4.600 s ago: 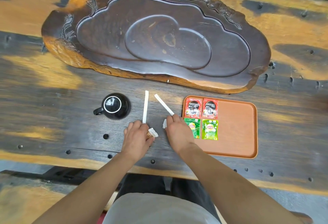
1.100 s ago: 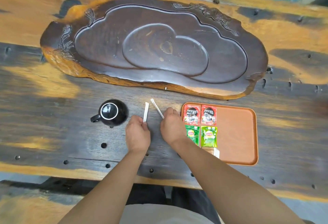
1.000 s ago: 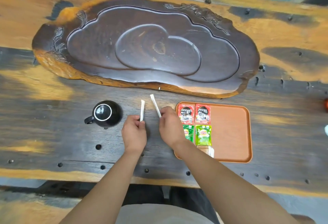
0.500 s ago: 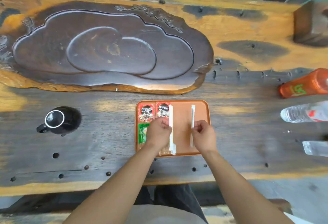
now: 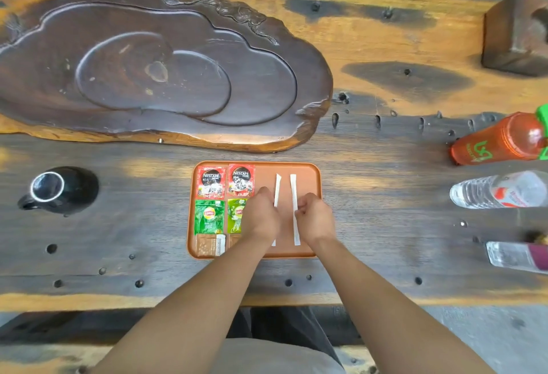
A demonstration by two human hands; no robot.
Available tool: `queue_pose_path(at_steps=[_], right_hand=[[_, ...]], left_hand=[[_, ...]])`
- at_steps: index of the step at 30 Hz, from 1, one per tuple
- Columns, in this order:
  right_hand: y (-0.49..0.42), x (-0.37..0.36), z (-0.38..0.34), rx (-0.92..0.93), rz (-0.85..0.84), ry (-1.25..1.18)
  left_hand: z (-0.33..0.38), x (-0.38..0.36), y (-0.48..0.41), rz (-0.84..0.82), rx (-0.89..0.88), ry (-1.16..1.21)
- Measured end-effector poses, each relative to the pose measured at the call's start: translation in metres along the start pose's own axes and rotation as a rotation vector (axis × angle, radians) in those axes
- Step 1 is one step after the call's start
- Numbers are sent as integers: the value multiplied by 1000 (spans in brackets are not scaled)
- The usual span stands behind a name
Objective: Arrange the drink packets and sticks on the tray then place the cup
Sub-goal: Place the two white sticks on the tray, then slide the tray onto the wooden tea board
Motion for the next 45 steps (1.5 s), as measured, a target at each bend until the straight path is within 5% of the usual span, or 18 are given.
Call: queue_pose_path(at_steps=[23, 30, 37, 45], right_hand=[[2, 13, 7, 76, 98, -4], [13, 37, 30, 50, 243, -26], [11, 29, 55, 18, 179, -42], [16, 13, 57, -14, 109, -39]], left_hand=[[1, 3, 7, 15, -61, -77], [-22, 64, 13, 186, -87, 114], [-87, 153, 19, 375, -17, 60], [-115, 151, 20, 179, 64, 85]])
Point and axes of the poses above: each hand's wrist, its own y-axis away from the middle knuckle, its own x-axis out of the back of the hand, z = x × y, the point moved 9 cm from there along -y, towards the middle knuckle, and after that the axes turned 13 degrees about y, right-handed, at the moved point
